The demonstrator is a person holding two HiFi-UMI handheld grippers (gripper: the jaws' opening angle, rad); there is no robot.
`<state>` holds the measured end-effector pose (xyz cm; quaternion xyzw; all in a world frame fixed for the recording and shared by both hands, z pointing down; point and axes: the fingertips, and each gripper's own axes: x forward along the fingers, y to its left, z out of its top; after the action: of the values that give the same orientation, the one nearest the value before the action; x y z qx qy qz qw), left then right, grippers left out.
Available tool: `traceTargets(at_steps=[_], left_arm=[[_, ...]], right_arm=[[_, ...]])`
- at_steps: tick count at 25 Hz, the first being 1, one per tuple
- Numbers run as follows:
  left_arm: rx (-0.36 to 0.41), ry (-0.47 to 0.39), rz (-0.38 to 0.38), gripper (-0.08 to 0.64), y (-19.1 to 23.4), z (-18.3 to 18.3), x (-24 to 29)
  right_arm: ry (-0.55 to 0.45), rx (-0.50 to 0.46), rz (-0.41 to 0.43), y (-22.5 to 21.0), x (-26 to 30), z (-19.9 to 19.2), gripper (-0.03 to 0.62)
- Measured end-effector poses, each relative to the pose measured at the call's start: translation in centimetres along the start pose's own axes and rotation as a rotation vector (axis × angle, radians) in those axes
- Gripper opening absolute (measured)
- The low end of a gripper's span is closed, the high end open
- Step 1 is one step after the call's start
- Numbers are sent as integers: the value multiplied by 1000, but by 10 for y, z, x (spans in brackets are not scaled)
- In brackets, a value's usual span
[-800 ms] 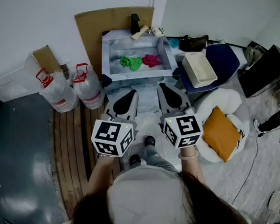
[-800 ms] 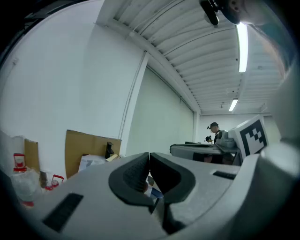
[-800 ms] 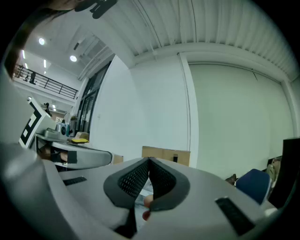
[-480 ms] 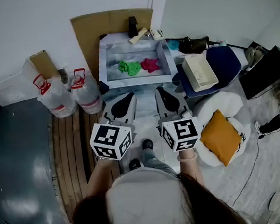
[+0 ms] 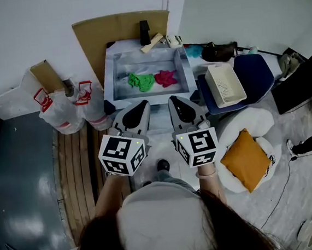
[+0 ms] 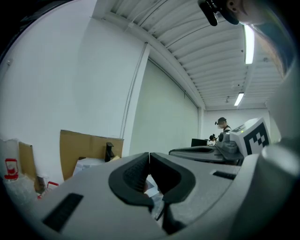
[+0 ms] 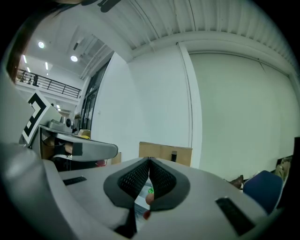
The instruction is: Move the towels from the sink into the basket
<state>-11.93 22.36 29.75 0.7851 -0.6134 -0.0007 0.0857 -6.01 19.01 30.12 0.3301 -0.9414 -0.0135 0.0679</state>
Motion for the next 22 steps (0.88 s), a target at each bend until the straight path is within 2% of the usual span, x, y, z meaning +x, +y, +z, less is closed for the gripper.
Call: traceTargets(at_steps=[12, 22], left_arm=[[-19, 19, 60, 9, 1, -2, 71], [-39, 42, 93, 9, 11, -10, 94]], right_arm=[[30, -6, 68, -61, 41, -19, 26], [69, 19, 116, -76, 65, -35, 27]])
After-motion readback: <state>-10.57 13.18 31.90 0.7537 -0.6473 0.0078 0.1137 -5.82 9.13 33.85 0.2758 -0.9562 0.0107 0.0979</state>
